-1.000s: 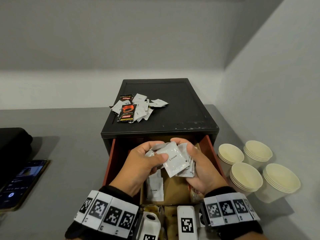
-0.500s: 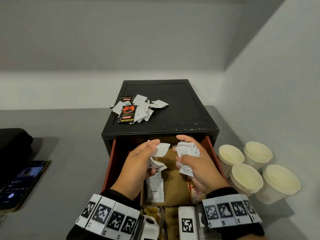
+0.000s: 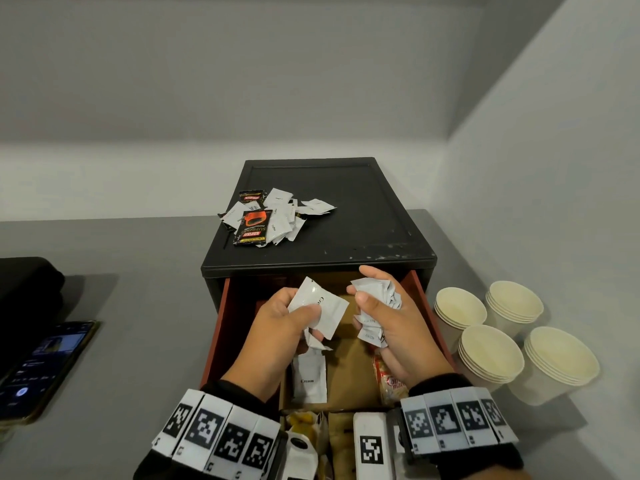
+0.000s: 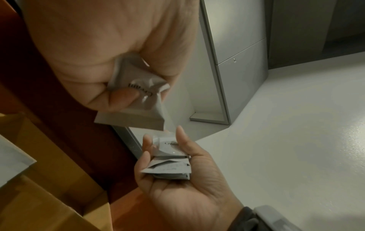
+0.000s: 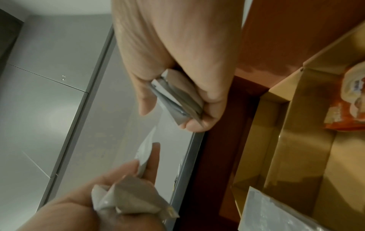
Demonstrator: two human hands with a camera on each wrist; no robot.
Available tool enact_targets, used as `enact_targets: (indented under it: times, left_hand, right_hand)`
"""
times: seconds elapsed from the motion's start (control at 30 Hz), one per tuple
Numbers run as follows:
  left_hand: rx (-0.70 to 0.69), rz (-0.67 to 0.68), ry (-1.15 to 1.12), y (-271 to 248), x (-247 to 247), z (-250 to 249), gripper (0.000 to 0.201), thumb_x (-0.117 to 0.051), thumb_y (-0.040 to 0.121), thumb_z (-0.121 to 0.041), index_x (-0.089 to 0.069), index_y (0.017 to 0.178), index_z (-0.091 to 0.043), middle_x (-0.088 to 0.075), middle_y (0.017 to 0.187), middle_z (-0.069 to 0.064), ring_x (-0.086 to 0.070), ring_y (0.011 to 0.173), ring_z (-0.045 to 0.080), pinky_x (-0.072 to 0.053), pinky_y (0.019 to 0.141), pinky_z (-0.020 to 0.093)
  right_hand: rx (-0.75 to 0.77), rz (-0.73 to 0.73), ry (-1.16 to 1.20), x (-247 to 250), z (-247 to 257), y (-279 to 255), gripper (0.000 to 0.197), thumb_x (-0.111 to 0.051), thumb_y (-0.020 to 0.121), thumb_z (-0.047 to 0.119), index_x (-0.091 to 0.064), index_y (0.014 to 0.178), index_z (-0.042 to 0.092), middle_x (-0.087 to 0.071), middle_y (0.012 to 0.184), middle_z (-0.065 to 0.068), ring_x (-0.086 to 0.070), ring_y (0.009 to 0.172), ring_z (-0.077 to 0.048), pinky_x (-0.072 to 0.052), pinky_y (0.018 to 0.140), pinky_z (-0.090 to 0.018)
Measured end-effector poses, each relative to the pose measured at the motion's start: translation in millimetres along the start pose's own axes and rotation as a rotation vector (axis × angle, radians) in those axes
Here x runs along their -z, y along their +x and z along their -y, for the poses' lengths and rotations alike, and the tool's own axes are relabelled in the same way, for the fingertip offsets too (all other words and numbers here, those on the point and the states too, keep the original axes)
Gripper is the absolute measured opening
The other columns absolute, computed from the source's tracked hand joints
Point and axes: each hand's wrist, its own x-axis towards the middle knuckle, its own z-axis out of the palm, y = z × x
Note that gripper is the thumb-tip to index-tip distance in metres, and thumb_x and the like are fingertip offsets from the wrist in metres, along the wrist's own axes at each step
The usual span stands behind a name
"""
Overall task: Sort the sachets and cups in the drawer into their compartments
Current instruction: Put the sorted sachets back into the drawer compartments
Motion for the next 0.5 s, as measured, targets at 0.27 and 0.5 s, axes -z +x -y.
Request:
enact_targets:
  times: [0.27,0.5]
  left_hand:
    - [-0.253,-0.135,-0.089,3,-2,3,0.023,-0.065,0.079,0.007,-0.072,0.078,-0.015,-0.064,0.103,0.007,-0.061,0.095,0.015,-0.052,0.073,0.019]
    - [-0.294,-0.081,0.038,1,-14,13,0.027,-0.067,0.077,0.008,-0.073,0.079,-0.019,-0.062,0.093,0.004,-0.06,0.087,0.012,-0.051,0.074,0.018]
  right_hand:
    - [-0.056,0.015,0.048,-3,0,0,0.045,-0.071,0.073,0.035,-0.058,0.116,0.028,-0.063,0.114,-0.008,-0.062,0.096,-0.018,-0.05,0.077,-0.032]
    - [-0.085,0.131,0.342,-7,1,2,0.094,-0.093,0.039,0.042,-0.056,0.122,0.018,-0.07,0.093,-0.011,-0.069,0.085,-0.02,-0.056,0.068,-0.028]
